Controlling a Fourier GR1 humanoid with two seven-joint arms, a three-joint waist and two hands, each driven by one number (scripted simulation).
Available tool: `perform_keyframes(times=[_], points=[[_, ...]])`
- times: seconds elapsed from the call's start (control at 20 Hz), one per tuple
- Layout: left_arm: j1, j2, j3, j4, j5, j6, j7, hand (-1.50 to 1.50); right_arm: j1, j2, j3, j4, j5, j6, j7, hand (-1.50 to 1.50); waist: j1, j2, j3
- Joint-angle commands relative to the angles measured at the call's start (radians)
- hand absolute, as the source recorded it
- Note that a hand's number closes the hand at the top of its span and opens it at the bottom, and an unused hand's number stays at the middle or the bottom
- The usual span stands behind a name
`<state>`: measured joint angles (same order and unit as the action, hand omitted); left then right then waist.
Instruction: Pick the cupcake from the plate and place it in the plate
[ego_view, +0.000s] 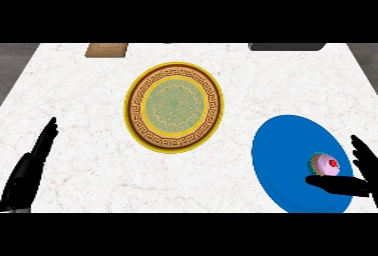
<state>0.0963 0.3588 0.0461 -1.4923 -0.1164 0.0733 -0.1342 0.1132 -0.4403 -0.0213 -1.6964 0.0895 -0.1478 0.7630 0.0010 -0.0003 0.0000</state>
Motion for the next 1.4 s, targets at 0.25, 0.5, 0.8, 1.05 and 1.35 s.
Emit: perform_keyframes(times=[0.25, 0.5, 0.8, 1.05, 1.35], points=[[-0.003, -0.046, 0.034, 0.018, -0.041, -0.016, -0.023, 0.0, 0.047, 0.11, -0.02, 0.067, 0.081, -0.008, -0.226, 1.5, -0.003, 0.0, 0.0], [-0.009, -0.081, 0.03, -0.022, -0.093, -0.026, 0.024, 0.0, -0.036, 0.139, -0.034, 0.101, 0.146, 0.011, -0.166, 1.5, 0.0, 0.0, 0.0], [-0.088, -0.054, -0.034, -0.045, -0.068, -0.083, 0.007, 0.0, -0.326, -0.202, 0.183, 0.167, 0.286, 0.349, -0.389, 1.5, 0.199, 0.057, -0.002], [-0.12, -0.068, -0.058, -0.025, -0.081, -0.085, 0.003, 0.0, -0.502, -0.292, 0.236, 0.324, 0.363, 0.437, -0.59, 1.5, 0.198, 0.059, 0.005], [-0.142, -0.081, -0.046, -0.001, -0.088, -0.06, 0.023, 0.0, -0.681, -0.269, 0.196, 0.563, 0.429, 0.3, -0.846, 1.5, 0.155, 0.051, 0.007]])
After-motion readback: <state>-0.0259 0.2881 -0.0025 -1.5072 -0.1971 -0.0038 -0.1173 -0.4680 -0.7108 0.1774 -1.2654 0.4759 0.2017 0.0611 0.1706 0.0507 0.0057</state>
